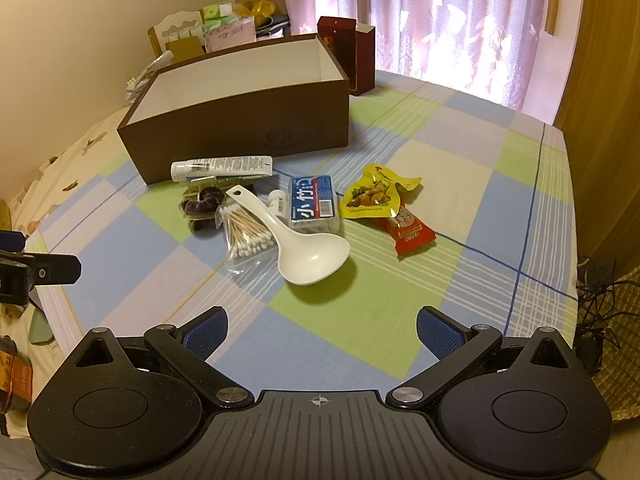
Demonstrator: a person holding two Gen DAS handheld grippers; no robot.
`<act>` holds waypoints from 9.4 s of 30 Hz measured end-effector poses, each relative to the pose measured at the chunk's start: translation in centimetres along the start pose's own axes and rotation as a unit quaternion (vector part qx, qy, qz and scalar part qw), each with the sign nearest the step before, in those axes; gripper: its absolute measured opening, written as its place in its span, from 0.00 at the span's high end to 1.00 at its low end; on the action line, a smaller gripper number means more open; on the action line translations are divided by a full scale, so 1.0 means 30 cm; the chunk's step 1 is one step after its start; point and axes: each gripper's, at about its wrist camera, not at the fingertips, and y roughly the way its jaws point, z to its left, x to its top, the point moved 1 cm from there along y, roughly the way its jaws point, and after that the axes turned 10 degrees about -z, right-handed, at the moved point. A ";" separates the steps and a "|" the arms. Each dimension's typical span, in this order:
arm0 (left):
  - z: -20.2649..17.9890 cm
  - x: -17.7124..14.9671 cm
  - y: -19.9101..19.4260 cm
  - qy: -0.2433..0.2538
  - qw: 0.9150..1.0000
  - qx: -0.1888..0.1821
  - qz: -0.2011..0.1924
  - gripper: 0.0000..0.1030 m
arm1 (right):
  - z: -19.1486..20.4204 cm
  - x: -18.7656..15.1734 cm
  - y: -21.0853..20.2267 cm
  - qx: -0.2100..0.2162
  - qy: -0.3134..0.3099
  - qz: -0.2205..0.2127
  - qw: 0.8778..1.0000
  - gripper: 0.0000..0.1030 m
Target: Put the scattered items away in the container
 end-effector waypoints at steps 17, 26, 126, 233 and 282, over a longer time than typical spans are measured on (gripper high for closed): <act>-0.020 0.012 0.003 0.012 1.000 -0.009 0.000 0.01 | -0.007 0.002 -0.006 -0.006 0.005 -0.002 1.000 0.00; -0.008 0.016 0.008 0.007 1.000 -0.007 0.000 0.01 | -0.004 0.007 0.002 -0.007 0.004 -0.003 1.000 0.00; 0.164 0.230 0.490 0.147 0.984 -0.102 0.007 0.06 | -0.222 -0.089 0.456 -0.008 0.409 0.013 0.912 0.94; 0.421 0.737 0.597 0.186 0.958 -0.180 -0.124 0.71 | -0.096 0.678 0.754 0.060 0.387 -0.080 0.916 0.94; 0.401 0.719 1.065 0.196 0.973 -0.124 0.012 0.63 | 0.083 0.731 0.981 -0.009 0.052 0.010 0.999 0.93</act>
